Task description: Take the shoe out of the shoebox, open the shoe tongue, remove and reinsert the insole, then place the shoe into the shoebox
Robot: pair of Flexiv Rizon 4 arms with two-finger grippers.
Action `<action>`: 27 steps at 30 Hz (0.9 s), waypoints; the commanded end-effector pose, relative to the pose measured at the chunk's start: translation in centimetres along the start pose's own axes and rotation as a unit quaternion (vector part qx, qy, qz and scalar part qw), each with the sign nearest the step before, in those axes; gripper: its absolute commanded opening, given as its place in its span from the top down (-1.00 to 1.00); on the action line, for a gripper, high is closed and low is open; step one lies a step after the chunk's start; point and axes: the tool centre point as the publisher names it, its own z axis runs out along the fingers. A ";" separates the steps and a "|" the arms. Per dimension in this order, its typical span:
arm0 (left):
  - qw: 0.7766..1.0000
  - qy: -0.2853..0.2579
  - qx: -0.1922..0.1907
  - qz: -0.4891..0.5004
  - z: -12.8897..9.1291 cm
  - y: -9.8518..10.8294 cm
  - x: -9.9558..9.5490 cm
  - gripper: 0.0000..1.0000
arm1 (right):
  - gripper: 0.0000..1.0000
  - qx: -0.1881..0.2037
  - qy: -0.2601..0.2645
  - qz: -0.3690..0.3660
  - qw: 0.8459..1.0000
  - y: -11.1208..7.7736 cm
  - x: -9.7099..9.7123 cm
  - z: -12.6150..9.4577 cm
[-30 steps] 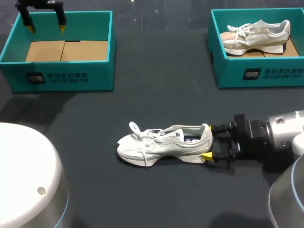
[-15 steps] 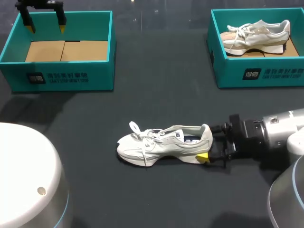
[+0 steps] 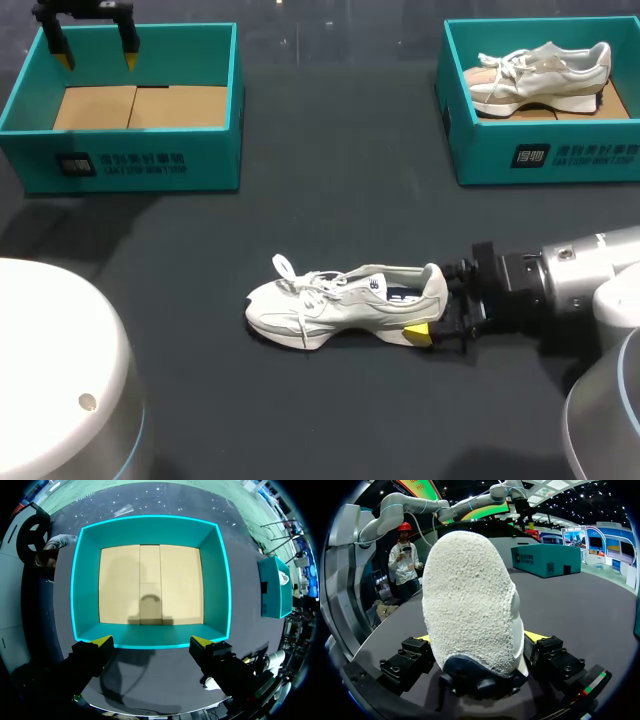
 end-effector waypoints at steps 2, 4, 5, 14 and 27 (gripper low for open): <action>1.000 0.000 0.000 0.000 0.0 0.0 0.0 -1.00 | -1.00 -0.001 0.003 -0.001 1.000 -0.3 -0.2 0.6; 1.000 0.000 0.000 0.000 0.0 0.0 0.0 -1.00 | -0.79 -0.002 0.003 -0.001 1.000 -0.3 -0.2 0.6; 1.000 0.000 0.000 0.000 0.0 0.0 0.0 -1.00 | 0.13 -0.002 0.003 -0.002 1.000 -0.3 -0.2 0.7; 1.000 0.000 0.000 0.000 0.0 0.0 0.0 -1.00 | 1.00 0.002 0.012 -0.024 1.000 -0.1 -0.4 0.8; 1.000 0.000 0.000 0.000 0.0 0.0 0.0 -1.00 | 1.00 0.008 0.012 -0.030 0.999 0.1 -0.8 0.7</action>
